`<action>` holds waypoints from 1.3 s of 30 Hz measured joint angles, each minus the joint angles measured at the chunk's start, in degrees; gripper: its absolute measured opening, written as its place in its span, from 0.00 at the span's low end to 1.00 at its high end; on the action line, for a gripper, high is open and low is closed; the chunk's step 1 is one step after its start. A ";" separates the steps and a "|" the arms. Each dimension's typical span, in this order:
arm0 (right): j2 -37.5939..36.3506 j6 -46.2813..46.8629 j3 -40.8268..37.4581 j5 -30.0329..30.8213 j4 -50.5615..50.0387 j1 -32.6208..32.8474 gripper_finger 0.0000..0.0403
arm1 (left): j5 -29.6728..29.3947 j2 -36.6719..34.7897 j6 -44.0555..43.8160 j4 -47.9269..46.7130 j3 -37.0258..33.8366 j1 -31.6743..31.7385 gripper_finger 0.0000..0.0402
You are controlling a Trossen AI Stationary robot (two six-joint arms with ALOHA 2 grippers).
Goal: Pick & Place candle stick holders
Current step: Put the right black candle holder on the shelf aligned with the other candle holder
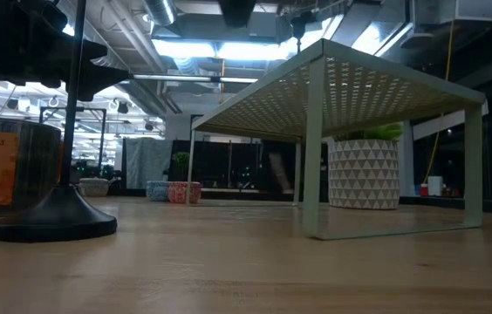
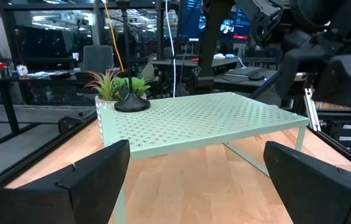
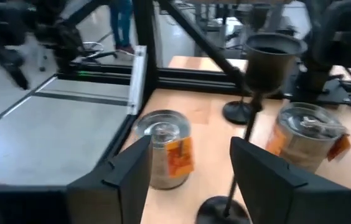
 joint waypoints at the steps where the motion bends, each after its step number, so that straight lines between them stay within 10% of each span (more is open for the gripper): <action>1: 0.41 0.00 0.20 1.27 -0.14 -0.17 0.55 | 0.01 0.01 0.00 0.00 0.00 0.00 0.92; 39: 5.64 -2.23 0.41 3.01 9.06 -3.41 0.55 | 0.02 0.00 0.01 0.02 0.01 -0.01 0.92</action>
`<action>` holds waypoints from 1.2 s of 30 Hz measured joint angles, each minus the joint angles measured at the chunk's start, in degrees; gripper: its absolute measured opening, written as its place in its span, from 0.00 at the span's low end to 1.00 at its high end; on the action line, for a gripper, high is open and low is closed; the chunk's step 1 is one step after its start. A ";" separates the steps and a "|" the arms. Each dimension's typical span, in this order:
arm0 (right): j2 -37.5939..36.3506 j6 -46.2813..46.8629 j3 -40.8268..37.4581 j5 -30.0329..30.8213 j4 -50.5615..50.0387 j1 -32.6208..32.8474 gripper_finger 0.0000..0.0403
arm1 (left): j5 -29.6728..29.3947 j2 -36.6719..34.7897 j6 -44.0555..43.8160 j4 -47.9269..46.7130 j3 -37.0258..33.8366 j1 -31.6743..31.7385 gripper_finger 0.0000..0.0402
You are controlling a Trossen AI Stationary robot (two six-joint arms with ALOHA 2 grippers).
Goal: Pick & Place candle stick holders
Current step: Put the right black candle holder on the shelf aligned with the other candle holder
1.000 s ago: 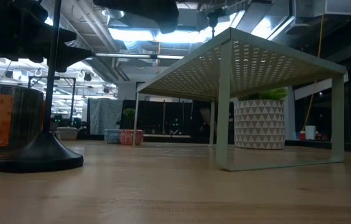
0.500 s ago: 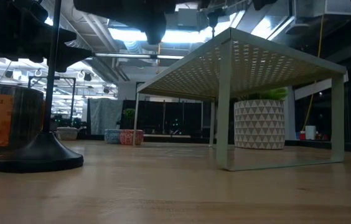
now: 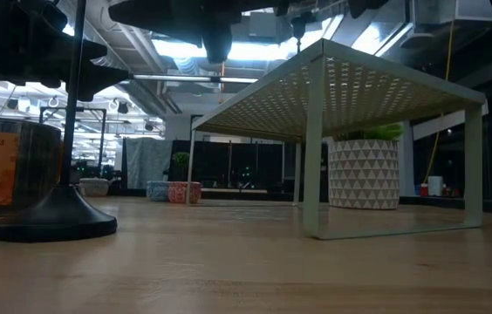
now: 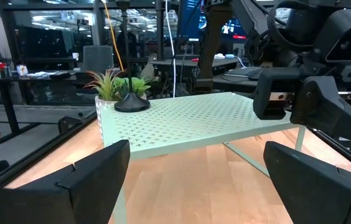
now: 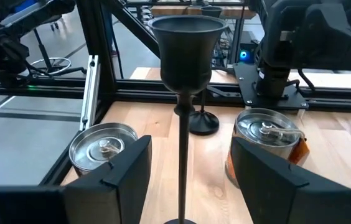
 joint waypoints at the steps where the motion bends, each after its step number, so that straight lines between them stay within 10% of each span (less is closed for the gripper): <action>1: 0.00 -0.64 0.00 -0.08 0.00 0.00 0.55 | 0.00 -0.01 0.01 0.00 -0.01 0.00 0.92; 36: 4.66 -4.17 5.49 -0.94 0.57 -0.42 0.46 | 0.00 0.00 -0.01 0.00 0.00 0.01 0.92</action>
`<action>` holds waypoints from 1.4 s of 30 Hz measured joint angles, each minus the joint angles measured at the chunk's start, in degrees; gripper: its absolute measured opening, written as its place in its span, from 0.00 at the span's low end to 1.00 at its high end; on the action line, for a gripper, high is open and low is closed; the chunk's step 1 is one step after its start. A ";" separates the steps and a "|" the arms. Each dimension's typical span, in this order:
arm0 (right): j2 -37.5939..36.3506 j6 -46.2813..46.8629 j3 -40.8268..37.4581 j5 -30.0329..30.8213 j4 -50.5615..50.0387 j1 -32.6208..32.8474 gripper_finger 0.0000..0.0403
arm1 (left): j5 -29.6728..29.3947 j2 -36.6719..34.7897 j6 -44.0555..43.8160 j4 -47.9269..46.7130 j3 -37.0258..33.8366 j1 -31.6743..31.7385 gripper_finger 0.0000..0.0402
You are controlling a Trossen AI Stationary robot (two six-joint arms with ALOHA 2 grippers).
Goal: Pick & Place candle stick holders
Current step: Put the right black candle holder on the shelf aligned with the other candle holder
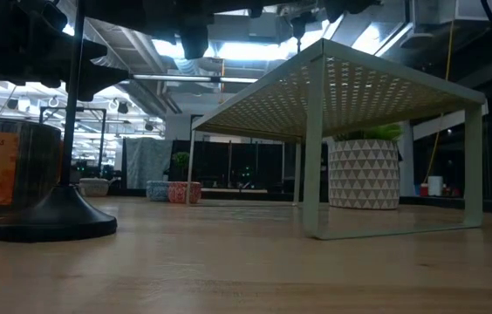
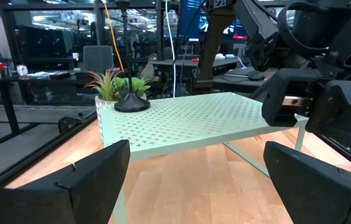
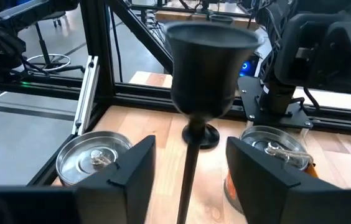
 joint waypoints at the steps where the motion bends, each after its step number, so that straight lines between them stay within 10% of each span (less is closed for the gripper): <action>1: 0.00 0.00 0.00 -0.18 0.00 0.02 0.43 | -0.01 0.01 0.01 0.00 0.00 -0.01 0.92; 15: 0.00 1.11 0.00 -0.63 0.05 0.18 0.06 | 0.00 0.01 0.00 0.00 0.00 0.00 0.92; 42: -14.44 3.50 0.02 -1.06 -6.86 1.70 0.03 | 0.00 0.01 0.02 0.00 0.01 -0.01 0.92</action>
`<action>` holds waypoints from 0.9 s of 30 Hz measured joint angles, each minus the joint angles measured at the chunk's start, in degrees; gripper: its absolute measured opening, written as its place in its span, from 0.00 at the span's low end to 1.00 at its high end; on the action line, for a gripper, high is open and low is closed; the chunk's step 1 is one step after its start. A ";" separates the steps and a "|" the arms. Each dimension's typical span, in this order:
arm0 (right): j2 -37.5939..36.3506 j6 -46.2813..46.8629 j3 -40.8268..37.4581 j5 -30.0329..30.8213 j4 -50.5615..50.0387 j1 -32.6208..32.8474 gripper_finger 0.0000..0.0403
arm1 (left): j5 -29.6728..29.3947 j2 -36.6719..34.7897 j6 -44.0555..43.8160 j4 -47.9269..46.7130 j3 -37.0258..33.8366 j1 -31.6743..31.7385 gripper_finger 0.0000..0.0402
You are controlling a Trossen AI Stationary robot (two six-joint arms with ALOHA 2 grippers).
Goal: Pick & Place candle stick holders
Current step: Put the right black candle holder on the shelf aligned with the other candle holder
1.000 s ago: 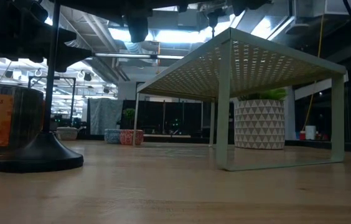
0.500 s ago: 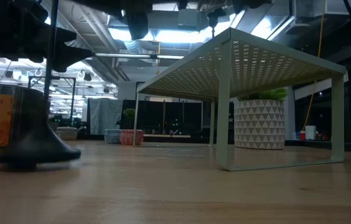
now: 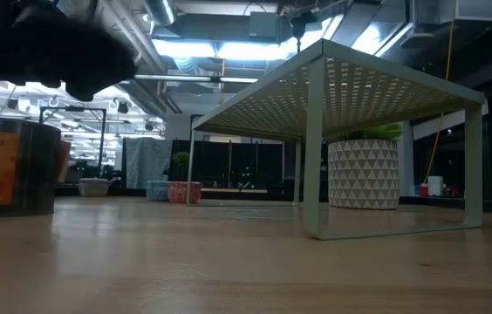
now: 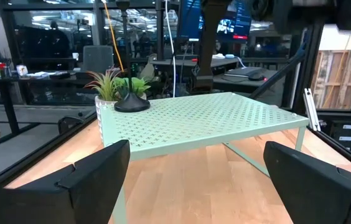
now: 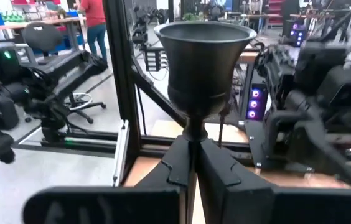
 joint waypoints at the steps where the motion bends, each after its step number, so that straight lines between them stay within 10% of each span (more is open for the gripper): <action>1: -1.34 0.00 0.00 -0.01 -1.42 0.15 0.03 | -0.01 0.00 -0.01 0.00 0.00 0.00 0.92; 27: -23.76 -0.48 0.02 3.63 -21.23 1.18 0.03 | 0.00 0.17 -0.02 -1.22 0.00 0.00 0.92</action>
